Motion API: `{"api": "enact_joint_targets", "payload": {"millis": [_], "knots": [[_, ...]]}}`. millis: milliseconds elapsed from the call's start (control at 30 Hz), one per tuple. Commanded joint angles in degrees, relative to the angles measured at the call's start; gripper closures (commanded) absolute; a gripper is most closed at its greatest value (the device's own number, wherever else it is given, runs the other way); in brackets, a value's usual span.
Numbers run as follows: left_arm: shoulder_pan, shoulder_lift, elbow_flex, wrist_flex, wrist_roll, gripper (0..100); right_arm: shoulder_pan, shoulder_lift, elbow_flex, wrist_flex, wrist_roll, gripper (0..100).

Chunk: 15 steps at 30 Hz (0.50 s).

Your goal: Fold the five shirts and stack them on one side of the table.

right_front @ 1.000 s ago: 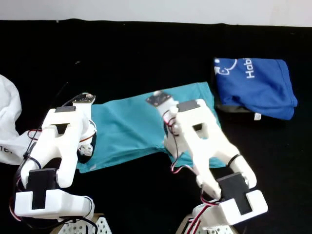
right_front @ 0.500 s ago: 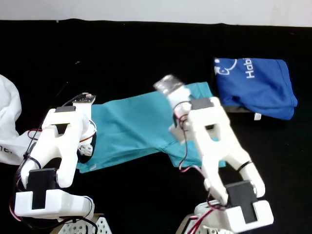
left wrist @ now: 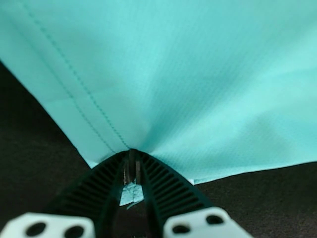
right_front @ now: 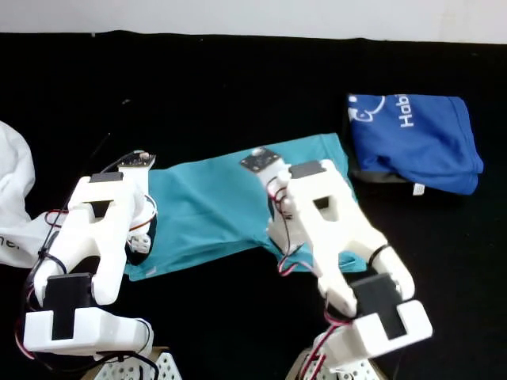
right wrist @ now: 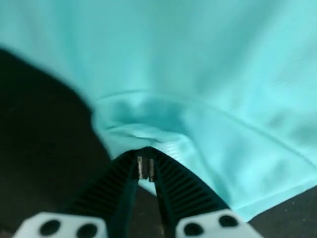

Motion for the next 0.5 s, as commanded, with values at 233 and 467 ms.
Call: {"api": "enact_joint_targets", "payload": {"millis": [233,467], "knots": [[-0.13,0.13,0.04,-3.08,0.18,99,-3.03,-5.14,4.35,4.53,-0.26,99.1],[-0.13,0.13,0.04,-3.08,0.18,99,0.13,-4.88,-10.42,10.33,-0.26,99.1]]}}
